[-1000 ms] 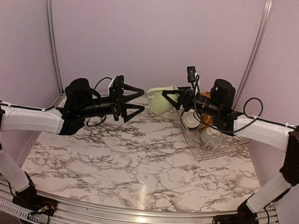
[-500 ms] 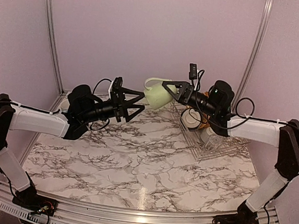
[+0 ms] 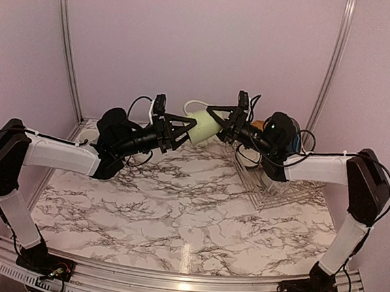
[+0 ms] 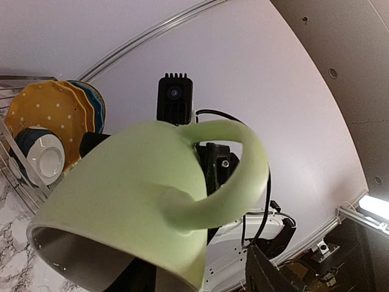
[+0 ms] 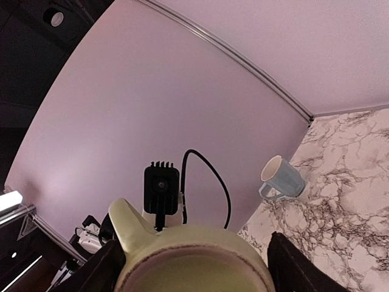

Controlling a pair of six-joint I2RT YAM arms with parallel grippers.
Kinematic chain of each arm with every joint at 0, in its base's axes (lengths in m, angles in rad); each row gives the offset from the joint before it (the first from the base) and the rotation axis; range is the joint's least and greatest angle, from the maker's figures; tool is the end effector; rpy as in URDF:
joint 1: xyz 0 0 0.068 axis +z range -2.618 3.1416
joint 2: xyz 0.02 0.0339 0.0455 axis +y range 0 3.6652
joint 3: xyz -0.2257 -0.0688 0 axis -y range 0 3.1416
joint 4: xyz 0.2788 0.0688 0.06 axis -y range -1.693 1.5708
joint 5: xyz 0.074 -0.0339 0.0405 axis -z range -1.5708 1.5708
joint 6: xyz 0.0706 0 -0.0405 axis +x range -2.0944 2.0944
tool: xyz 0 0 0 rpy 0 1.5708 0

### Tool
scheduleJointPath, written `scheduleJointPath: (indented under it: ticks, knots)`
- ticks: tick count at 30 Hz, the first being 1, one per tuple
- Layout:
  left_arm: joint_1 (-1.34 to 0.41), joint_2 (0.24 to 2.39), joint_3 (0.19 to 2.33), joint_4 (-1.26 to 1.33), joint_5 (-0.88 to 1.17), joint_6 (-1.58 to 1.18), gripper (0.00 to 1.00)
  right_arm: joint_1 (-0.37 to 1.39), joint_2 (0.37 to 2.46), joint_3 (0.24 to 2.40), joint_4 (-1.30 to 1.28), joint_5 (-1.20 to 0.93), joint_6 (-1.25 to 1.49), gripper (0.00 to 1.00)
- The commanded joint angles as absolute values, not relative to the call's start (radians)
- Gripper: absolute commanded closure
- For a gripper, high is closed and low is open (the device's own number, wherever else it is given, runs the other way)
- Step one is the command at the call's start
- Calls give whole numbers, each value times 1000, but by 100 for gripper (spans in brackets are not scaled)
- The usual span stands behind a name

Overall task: Unload the mixed dishes from the dish rack
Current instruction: Pass from the right arm to the left, then place the cup at the corner of the board.

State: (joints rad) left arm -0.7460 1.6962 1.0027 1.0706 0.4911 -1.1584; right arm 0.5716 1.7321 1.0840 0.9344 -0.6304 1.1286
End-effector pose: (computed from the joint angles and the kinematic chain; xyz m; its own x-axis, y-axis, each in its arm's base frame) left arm 0.2915 -0.3147 0.2555 -0.7349 -0.4208 -0.5317 0.6167 -0.0887 -0.7822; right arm 0.3479 0.2733 0.2528 -0.7232 0.4029 -0.5610 -0.6052 0.0217 0.7958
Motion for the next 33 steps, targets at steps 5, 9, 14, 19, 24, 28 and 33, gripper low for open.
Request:
scheduleJointPath:
  ticks: [5,9,14,19,24,28,33]
  knots:
    - [-749,1718,1025,1069,499,-1159,66,607,1757,1119,1098,-614,1217,100]
    - [-749,1706,1014,1051,489,-1147,74,611,1755,1112,1073,-605,1201,100]
    - [-747,1684,984,1048,472,-1140,87,612,1759,1107,1082,-601,1210,100]
    - [-740,1643,959,1006,457,-1118,100,612,1769,1110,1067,-611,1202,86]
    - [-709,1569,946,815,435,-1025,100,606,1764,1083,979,-632,1118,34]
    - [-669,1518,1014,415,411,-862,100,565,1738,1033,862,-646,1023,2]
    - [-629,1488,1155,-107,251,-578,100,490,1644,951,704,-636,887,1]
